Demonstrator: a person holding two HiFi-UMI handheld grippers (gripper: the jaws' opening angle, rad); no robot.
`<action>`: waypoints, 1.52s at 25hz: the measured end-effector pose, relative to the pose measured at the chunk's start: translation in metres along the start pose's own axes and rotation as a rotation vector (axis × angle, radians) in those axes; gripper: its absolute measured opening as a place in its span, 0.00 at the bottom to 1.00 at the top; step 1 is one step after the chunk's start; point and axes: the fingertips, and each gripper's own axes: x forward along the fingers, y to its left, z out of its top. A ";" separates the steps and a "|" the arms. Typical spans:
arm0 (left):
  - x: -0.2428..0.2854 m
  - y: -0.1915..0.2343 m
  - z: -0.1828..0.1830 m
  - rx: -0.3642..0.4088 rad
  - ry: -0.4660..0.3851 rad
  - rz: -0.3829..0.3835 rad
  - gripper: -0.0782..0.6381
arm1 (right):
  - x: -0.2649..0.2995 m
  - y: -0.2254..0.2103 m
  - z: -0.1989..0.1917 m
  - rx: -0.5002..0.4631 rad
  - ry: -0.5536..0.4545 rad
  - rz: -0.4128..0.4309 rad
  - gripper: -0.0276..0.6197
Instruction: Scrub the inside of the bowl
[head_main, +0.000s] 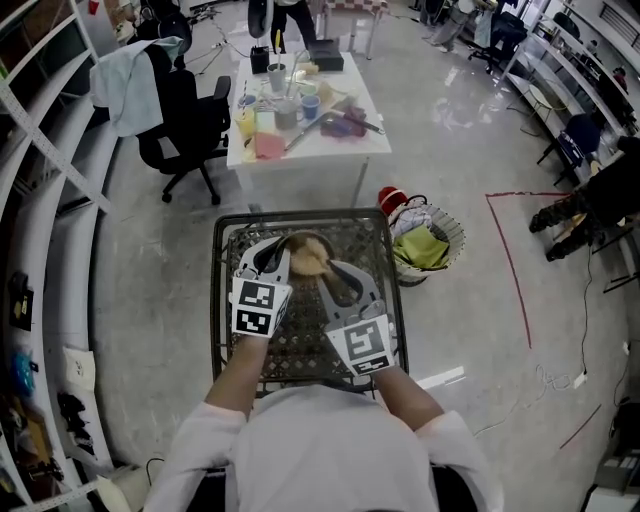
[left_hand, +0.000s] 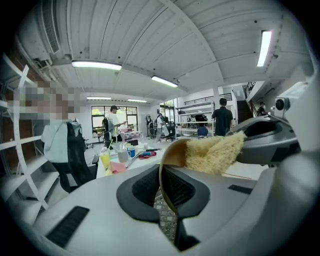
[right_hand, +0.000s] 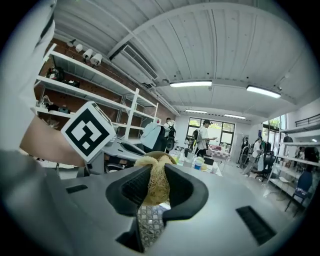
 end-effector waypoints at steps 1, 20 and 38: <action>-0.001 -0.001 0.001 0.008 -0.002 0.000 0.16 | 0.002 -0.003 0.000 -0.022 0.012 -0.016 0.18; -0.011 -0.020 0.010 0.049 -0.028 -0.022 0.16 | 0.014 0.006 -0.010 -0.077 0.125 -0.015 0.18; 0.000 -0.023 0.002 0.030 -0.010 -0.047 0.16 | 0.010 0.018 -0.033 -0.049 0.186 0.003 0.18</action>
